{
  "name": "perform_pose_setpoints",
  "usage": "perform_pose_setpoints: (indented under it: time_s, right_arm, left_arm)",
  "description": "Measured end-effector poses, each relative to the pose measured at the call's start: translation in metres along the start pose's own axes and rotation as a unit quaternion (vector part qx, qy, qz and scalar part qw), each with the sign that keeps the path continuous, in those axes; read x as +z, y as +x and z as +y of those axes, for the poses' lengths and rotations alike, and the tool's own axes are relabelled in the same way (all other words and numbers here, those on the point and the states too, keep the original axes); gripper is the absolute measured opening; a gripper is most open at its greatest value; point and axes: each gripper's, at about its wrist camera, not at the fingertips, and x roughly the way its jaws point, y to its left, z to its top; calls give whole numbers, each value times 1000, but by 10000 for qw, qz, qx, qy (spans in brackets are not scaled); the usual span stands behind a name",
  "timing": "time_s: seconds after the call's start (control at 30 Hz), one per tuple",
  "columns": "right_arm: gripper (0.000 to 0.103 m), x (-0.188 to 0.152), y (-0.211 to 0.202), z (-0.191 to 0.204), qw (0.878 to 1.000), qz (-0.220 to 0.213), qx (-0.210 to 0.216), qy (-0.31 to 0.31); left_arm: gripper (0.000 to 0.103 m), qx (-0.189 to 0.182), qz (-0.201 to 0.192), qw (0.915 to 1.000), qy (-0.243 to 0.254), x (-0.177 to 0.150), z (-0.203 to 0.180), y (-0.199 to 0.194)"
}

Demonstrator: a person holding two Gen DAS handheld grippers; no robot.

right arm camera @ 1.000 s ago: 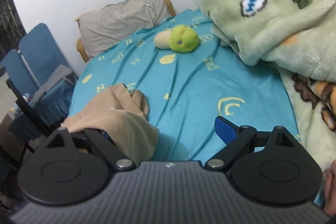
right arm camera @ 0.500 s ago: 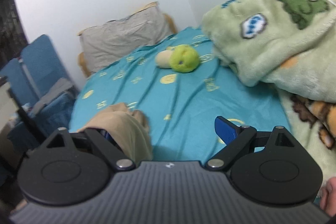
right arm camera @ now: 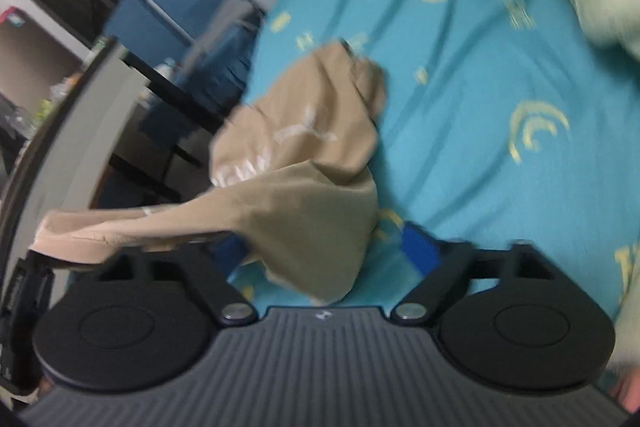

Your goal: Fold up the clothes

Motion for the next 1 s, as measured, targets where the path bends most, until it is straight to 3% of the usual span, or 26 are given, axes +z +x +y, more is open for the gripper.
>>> perform_pose_setpoints:
  time_s: [0.1,0.27,0.43,0.47,0.5,0.53,0.63,0.87,1.0]
  right_arm:
    - [62,-6,5,12,9997,41,-114,-207]
    - [62,-19,27,34,9936,329,-485,-968]
    - [61,-37,54,46,9790,888,-902,-1595]
    - [56,-42,55,50,9735,944,-961,-1846]
    - [42,-47,56,55,9673,999,-1020,-2095]
    - [35,-49,56,57,9639,1004,-1062,-2227]
    - [20,-50,52,59,9623,886,-1145,-2302]
    - [23,-12,18,27,9822,-347,-1438,-1155]
    - [47,7,32,-8,9893,-270,-1432,-42]
  left_arm:
    - [10,-12,5,10000,-12,-5,-2,5]
    - [10,32,-30,9997,-246,-6,7,5]
    - [10,129,-76,9996,-235,-3,8,1]
    - [10,139,-87,9995,-254,-3,9,0]
    - [10,153,-73,9996,-245,-3,9,0]
    - [10,167,-56,9996,-234,-3,9,0]
    - [10,210,-5,9996,-199,-3,9,1]
    - [10,-51,272,9996,108,-11,-7,6]
    - [10,-171,784,9965,249,-26,-16,23]
